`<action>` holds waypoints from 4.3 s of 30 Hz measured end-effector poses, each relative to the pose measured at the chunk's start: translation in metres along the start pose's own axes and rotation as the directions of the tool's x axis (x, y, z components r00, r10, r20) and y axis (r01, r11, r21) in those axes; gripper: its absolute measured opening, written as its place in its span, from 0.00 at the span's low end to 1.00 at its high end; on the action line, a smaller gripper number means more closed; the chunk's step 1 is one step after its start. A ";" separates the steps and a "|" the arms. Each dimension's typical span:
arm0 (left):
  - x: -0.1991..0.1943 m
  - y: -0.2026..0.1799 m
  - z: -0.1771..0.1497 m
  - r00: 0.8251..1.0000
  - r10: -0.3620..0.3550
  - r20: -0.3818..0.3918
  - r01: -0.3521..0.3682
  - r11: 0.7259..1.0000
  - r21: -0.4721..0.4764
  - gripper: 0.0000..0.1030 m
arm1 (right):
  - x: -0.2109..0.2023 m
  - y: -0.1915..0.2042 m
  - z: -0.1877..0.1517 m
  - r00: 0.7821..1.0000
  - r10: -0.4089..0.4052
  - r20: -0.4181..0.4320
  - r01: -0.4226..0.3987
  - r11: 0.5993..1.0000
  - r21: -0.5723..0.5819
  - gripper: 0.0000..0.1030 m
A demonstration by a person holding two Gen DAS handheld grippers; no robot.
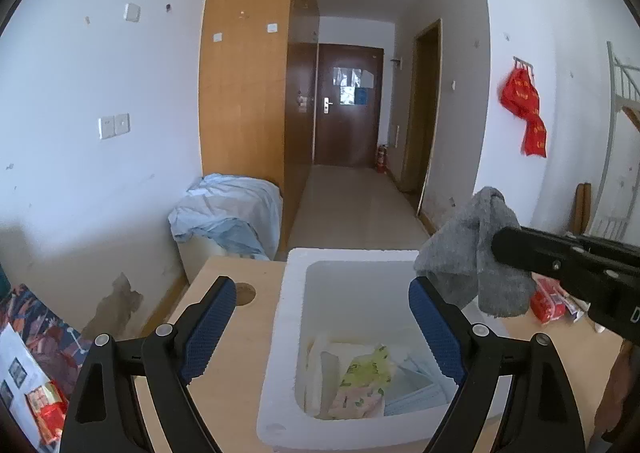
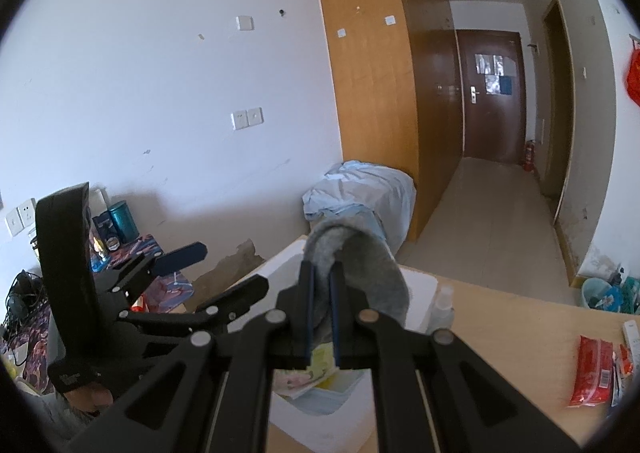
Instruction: Organize soft objects
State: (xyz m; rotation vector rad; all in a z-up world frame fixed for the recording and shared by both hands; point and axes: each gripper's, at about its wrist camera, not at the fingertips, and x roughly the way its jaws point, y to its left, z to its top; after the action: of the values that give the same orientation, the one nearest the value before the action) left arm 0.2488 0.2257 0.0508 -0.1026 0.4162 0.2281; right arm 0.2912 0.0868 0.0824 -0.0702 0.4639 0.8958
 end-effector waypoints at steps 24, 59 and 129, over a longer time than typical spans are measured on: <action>0.004 0.006 -0.002 0.999 0.037 -0.012 -0.037 0.999 -0.003 0.86 | -0.004 0.004 -0.005 0.999 0.035 0.042 -0.036 0.999 0.027 0.83; -0.053 0.004 0.000 0.999 0.021 0.036 -0.021 1.000 -0.001 0.86 | -0.032 0.015 -0.010 0.997 -0.038 0.073 0.036 0.999 0.025 1.00; -0.247 -0.078 -0.113 0.939 -0.177 0.295 0.157 0.983 0.092 1.00 | -0.231 0.053 -0.137 0.919 -0.280 0.277 0.253 0.959 0.131 1.00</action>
State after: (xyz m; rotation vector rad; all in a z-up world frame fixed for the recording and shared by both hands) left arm 0.0036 0.0849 0.0539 -0.0353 0.1075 0.0592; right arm 0.0780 -0.0840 0.0626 0.0829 0.2104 0.6012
